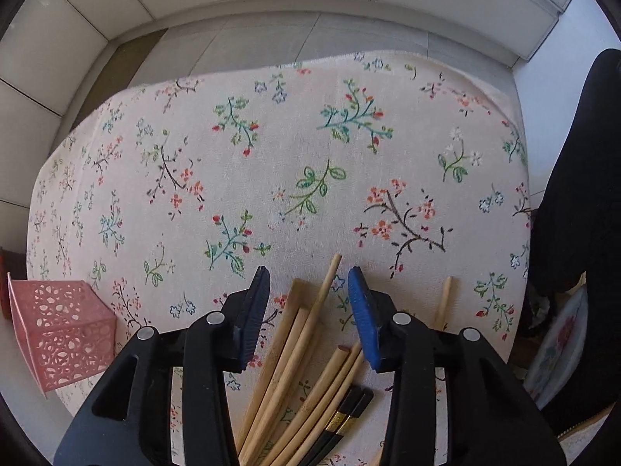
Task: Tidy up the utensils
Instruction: 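Lower both tools over the pile of wooden chopsticks, then close the right tool on one wooden chopstick and lift it upright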
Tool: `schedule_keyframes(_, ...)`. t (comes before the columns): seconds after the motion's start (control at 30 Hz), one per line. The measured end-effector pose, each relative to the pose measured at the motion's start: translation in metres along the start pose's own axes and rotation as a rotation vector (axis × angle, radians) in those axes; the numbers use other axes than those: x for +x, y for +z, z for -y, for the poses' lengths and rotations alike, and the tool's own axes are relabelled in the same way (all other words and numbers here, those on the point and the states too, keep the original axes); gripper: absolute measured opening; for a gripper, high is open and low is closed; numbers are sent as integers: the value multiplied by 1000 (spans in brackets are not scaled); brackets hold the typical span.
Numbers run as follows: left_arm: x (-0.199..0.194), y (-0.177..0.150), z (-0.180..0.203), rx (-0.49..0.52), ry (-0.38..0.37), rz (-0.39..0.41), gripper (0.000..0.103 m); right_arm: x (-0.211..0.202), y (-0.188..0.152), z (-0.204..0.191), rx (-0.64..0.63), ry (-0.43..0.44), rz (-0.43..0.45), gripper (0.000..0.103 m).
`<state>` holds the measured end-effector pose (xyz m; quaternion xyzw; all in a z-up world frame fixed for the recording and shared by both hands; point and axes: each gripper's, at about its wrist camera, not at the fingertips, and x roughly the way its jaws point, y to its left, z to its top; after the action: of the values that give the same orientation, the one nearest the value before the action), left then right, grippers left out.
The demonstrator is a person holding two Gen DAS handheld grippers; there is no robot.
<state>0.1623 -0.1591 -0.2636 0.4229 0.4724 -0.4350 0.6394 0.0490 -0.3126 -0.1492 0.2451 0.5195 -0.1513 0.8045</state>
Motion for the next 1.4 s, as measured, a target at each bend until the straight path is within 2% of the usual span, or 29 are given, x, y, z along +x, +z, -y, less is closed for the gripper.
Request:
schedule_keyframes(0.03, -6, -4, 1, -4, -2, 30, 45, -1, -1, 0, 4, -8, 5, 96)
schedule_keyframes(0.07, -11, -6, 1, -9, -2, 58, 56, -2, -1, 0, 5, -15, 6, 96)
schedule_keyframes(0.1, -17, -10, 6, -11, 1, 80, 75, -2, -2, 0, 5, -21, 7, 96)
schedule_keyframes(0.17, -26, -15, 6, -3, 36, 132, 88, 0, -3, -1, 3, -33, 1, 96)
schedule_keyframes(0.3, -41, -19, -5, -47, 68, 180, 77, 8, -6, -5, -14, -47, -26, 96)
schedule_keyframes(0.37, -41, -16, -14, -37, 70, 188, 74, 13, -8, -8, -18, -44, -45, 96)
schedule_keyframes(0.43, -39, -20, -9, 10, 64, 161, 69, 18, -10, -9, -18, -39, -64, 96)
schedule_keyframes(0.5, -26, -20, -11, 35, 41, 127, 58, 21, -12, -9, -15, -40, -72, 96)
schedule_keyframes(0.57, -16, -19, -8, 53, 38, 97, 53, 22, -13, -8, -12, -44, -77, 96)
schedule_keyframes(0.77, -3, -13, -5, 67, -4, 81, 51, 25, -14, -3, 1, -54, -93, 96)
schedule_keyframes(0.87, 3, -10, -12, 38, -57, 75, 36, 29, -15, -2, 15, -40, -117, 96)
schedule_keyframes(0.93, 5, -13, -15, 26, -62, 76, 27, 35, -17, -1, 38, -19, -145, 96)
schedule_keyframes(1.0, 4, -16, -19, 4, -51, 84, 12, 45, -20, 2, 93, 9, -184, 96)
schedule_keyframes(1.03, 4, -19, -21, -7, -45, 90, 10, 51, -21, 2, 117, 21, -204, 95)
schedule_keyframes(1.17, -8, -30, -26, -51, -47, 143, 10, 65, -27, -5, 179, 53, -248, 90)
schedule_keyframes(1.2, -15, -33, -29, -64, -44, 162, 10, 70, -29, -6, 216, 82, -271, 86)
schedule_keyframes(1.27, -33, -41, -31, -86, -35, 204, 10, 83, -32, -7, 290, 122, -339, 83)
schedule_keyframes(1.4, -75, -55, -40, -152, 7, 303, 9, 109, -39, -8, 386, 106, -412, 73)
